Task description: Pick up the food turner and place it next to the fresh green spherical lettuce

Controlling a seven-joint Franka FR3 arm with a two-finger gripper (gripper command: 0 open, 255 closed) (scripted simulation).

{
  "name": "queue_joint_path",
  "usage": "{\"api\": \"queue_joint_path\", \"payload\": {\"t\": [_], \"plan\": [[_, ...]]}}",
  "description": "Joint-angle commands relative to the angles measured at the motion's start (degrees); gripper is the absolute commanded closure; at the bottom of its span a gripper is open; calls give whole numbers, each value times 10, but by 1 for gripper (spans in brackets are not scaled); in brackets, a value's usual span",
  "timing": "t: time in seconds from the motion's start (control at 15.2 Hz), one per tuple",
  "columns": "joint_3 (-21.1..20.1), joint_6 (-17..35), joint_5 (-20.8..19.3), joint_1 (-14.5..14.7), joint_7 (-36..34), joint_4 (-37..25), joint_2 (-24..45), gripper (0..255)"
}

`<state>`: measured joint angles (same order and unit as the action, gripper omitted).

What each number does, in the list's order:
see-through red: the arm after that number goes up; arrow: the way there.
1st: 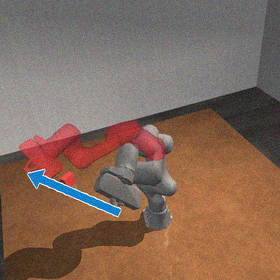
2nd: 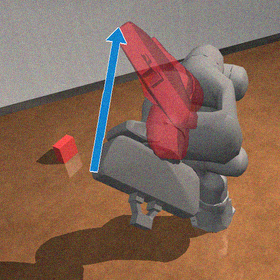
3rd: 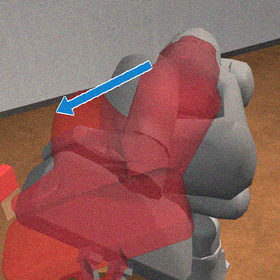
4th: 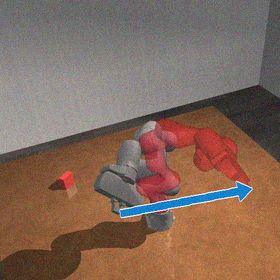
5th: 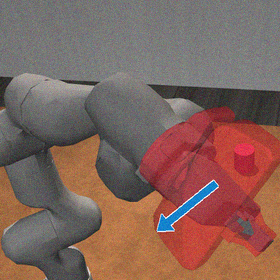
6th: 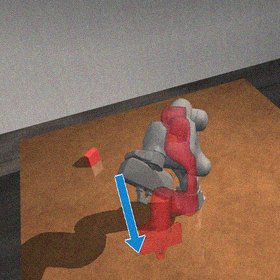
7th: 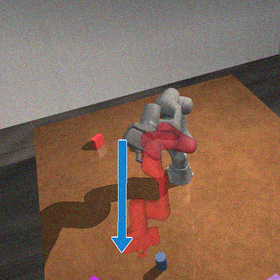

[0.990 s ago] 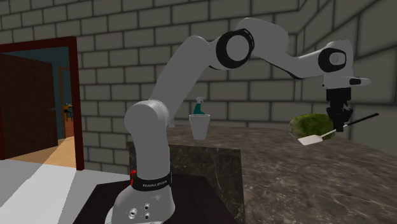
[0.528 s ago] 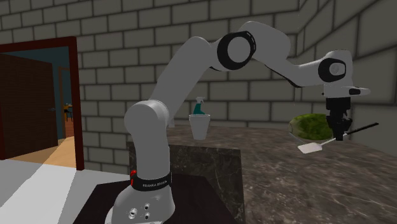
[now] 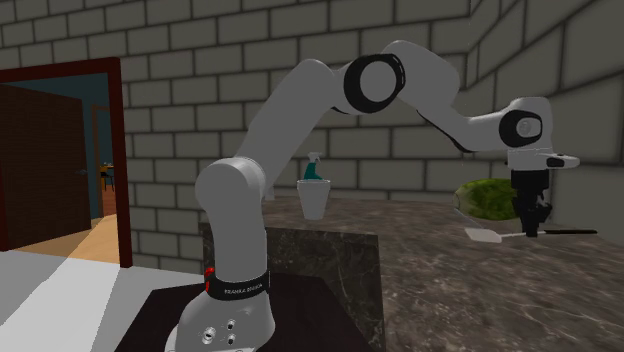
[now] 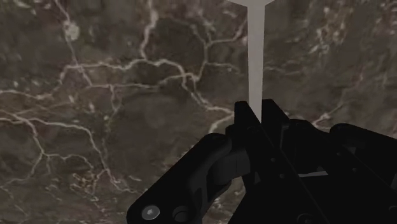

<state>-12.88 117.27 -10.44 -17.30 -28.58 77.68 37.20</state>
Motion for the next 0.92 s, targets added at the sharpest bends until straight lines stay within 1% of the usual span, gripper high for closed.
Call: {"api": "queue_joint_path", "payload": {"t": [0.0,0.4,0.46,0.79,0.86], "plan": [[0,3,0,0,0,1,2,255],[0,3,0,0,0,1,2,255],[0,3,0,0,0,1,2,0],[0,3,0,0,0,1,2,0],[-1,-11,2,0,1,-5,-6,0]]}}
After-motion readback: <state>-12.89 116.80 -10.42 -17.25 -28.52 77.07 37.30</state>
